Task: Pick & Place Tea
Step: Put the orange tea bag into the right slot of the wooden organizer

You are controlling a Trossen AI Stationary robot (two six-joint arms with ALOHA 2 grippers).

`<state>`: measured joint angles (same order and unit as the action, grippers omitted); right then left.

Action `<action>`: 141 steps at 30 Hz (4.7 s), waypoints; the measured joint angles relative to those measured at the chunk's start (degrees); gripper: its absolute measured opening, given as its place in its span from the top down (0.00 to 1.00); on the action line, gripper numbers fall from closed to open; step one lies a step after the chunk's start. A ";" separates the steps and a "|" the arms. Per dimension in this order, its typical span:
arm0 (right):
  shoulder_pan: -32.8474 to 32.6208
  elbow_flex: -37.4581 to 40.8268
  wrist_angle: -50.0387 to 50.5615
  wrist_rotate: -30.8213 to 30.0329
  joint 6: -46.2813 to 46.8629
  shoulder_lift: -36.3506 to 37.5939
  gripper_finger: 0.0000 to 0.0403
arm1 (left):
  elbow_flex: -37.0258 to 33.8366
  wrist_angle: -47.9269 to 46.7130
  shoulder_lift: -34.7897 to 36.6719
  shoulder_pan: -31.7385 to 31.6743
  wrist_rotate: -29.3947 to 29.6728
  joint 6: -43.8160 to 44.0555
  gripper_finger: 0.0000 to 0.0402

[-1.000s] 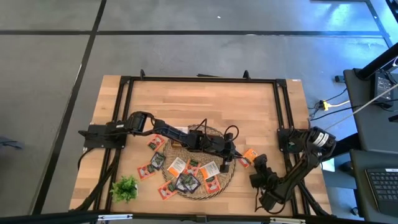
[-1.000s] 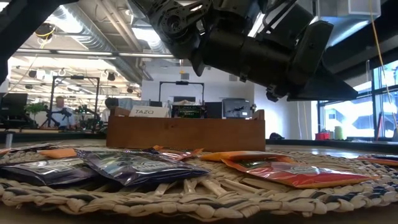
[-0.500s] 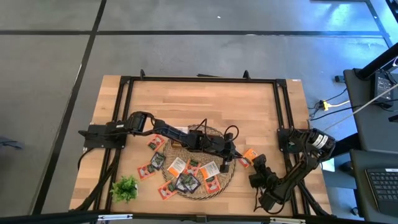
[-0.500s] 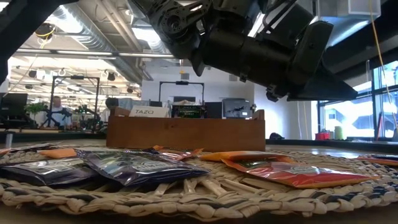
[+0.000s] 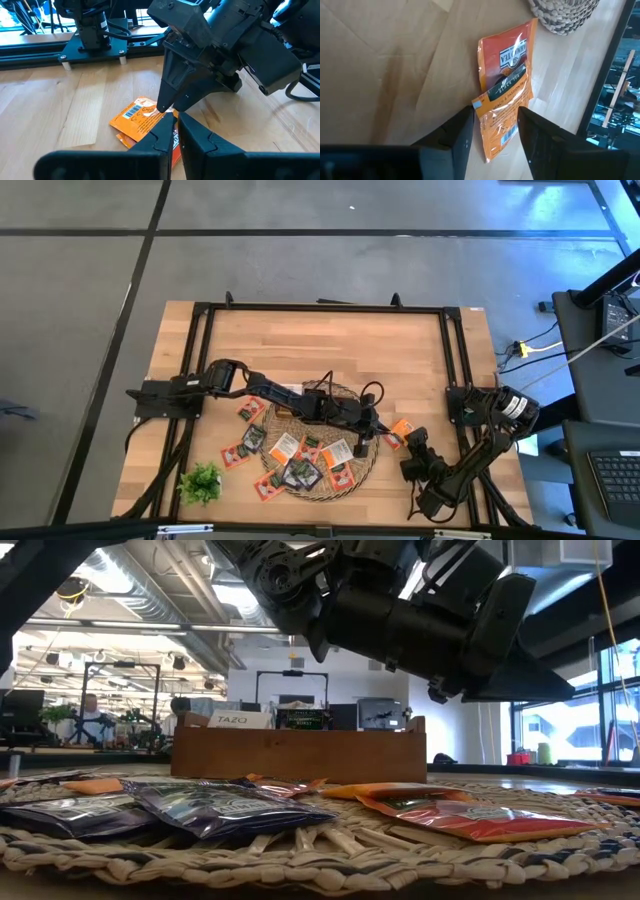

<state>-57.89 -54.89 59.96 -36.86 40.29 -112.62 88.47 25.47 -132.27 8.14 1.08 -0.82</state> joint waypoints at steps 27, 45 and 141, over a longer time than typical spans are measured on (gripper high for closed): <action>0.09 -0.66 -0.32 2.73 1.32 -0.09 0.98 | 0.00 0.00 0.00 0.00 -0.02 -0.02 0.96; 0.02 -9.44 13.92 2.69 13.14 -0.43 0.99 | 0.00 0.00 0.01 0.00 -0.91 0.01 0.96; 50.40 29.40 -92.00 21.63 -22.29 29.30 0.99 | -41.90 -2.63 54.05 8.26 2.32 1.09 0.98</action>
<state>-7.49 -25.50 -32.04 -15.23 18.00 -83.32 46.57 22.85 -78.22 16.40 3.40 0.27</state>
